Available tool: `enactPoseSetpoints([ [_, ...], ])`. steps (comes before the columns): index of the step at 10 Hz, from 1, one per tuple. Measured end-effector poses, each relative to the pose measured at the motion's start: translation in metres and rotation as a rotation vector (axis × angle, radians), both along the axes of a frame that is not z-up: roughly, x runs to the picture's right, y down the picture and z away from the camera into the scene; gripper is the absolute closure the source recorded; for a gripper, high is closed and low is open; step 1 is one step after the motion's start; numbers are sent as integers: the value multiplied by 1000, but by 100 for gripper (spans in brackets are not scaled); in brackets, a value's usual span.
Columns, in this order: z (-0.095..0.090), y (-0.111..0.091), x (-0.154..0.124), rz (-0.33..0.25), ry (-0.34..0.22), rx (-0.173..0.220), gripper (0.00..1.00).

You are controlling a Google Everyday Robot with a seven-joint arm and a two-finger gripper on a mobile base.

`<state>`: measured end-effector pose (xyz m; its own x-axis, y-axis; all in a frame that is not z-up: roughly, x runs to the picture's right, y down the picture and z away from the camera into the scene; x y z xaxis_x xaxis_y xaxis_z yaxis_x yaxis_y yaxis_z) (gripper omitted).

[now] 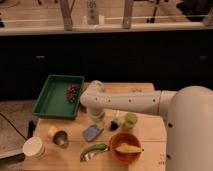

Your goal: Wipe table surface with sponge

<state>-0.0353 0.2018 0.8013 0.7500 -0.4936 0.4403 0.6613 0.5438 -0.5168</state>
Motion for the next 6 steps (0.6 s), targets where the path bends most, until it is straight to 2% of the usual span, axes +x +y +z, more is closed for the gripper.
enactPoseSetpoints([
  [3,21,-29,20,20,56,22,100],
  [6,41,-52,10,11,54,28,100],
])
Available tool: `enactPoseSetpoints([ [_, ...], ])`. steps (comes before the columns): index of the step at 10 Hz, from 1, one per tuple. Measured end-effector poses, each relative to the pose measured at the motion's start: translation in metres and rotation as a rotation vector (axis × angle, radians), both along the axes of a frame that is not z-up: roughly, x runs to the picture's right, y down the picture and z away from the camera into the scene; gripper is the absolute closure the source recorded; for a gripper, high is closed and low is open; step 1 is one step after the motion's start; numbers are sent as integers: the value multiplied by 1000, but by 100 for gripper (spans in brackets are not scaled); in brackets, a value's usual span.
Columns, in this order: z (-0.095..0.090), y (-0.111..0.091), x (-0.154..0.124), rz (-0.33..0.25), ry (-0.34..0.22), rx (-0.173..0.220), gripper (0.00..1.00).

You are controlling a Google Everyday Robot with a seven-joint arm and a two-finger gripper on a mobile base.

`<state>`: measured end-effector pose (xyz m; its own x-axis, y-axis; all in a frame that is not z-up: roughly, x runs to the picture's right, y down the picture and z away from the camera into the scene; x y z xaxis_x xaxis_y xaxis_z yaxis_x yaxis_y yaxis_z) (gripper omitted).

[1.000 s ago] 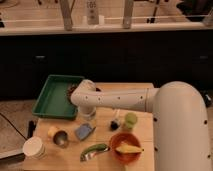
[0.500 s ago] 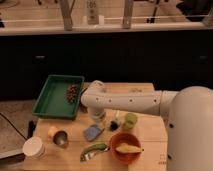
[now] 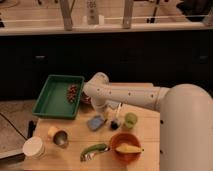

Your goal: Wipe table surface with sponge

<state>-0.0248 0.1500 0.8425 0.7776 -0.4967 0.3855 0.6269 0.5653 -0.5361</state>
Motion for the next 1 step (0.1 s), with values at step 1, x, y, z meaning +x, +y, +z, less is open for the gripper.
enactPoseSetpoints([
  [1,4,-1,-10,-8,-14,-4,100],
])
